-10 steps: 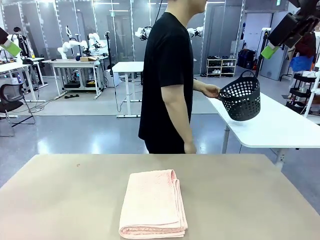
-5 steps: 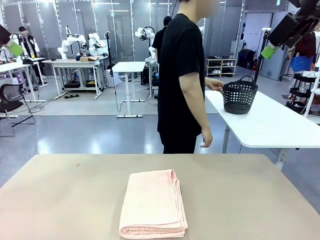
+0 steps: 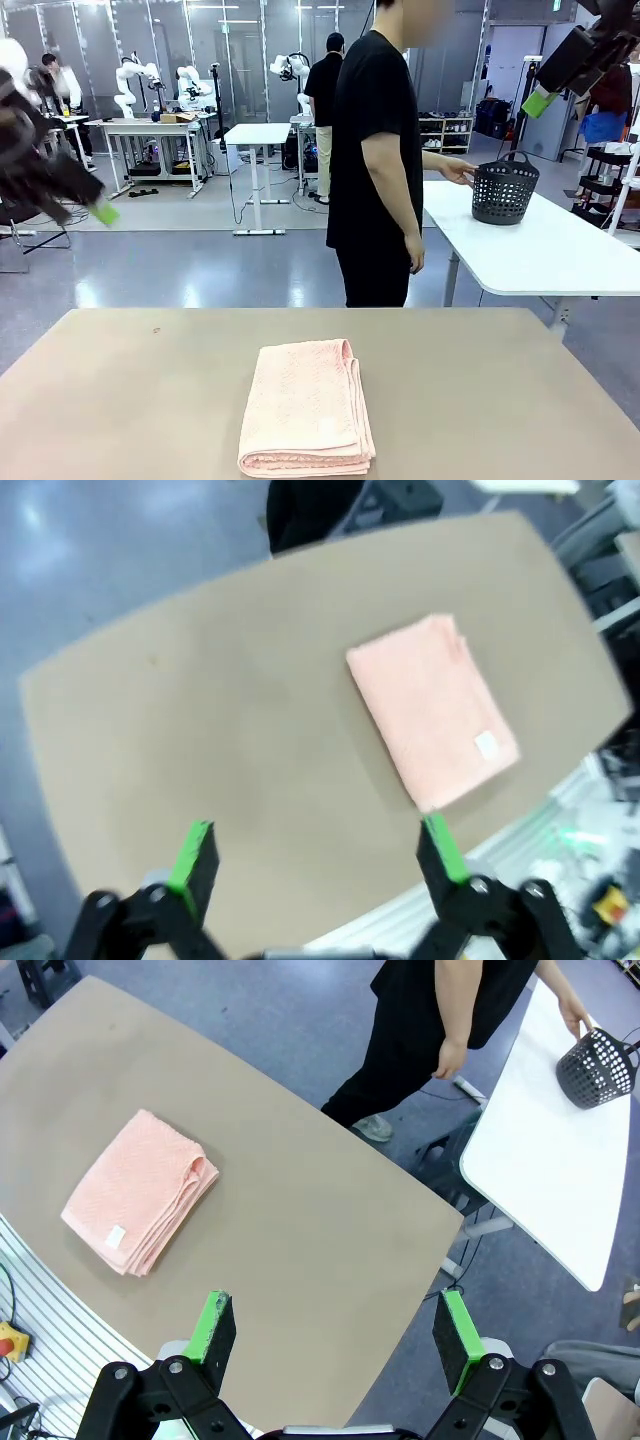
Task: Fold the towel.
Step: Pick up the 100 cm Hotel Towel and place it on the left side of the table.
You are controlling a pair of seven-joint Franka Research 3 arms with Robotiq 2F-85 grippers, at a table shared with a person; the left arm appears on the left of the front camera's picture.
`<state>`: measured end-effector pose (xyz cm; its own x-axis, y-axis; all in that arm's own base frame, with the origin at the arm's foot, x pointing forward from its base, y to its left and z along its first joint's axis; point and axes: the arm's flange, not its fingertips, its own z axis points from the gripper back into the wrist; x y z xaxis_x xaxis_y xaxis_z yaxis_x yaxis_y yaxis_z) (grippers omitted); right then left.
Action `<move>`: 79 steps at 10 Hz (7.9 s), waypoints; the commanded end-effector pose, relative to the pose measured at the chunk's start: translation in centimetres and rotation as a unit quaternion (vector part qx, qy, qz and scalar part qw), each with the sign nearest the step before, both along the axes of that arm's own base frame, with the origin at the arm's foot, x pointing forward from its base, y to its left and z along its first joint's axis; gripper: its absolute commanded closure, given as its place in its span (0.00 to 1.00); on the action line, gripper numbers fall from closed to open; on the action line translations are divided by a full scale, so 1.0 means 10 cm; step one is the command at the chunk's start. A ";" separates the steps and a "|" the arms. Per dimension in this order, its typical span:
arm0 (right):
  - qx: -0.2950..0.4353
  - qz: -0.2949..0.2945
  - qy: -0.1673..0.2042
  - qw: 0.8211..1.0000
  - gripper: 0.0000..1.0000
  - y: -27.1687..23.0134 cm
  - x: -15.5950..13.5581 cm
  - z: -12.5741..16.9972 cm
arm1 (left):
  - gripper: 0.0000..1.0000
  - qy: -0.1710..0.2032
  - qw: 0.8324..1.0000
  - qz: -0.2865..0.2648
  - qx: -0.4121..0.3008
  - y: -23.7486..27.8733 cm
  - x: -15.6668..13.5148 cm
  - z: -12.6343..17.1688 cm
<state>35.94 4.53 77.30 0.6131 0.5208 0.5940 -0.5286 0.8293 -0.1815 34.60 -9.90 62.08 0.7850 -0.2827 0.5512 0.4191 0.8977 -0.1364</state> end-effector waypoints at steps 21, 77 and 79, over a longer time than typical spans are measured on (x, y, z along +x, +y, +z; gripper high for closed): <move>-0.001 -0.001 0.000 1.000 0.00 0.00 0.00 -0.02 | 0.00 0.166 0.946 0.034 -0.278 -0.90 0.68 -2.96; -0.001 -0.001 0.000 1.000 0.00 0.00 0.00 -0.02 | 0.45 0.212 0.952 0.089 -0.201 3.07 1.38 -2.97; -0.001 -0.001 0.000 1.000 0.00 0.00 0.00 -0.02 | 0.12 0.194 0.960 0.101 -0.176 3.04 1.34 -2.87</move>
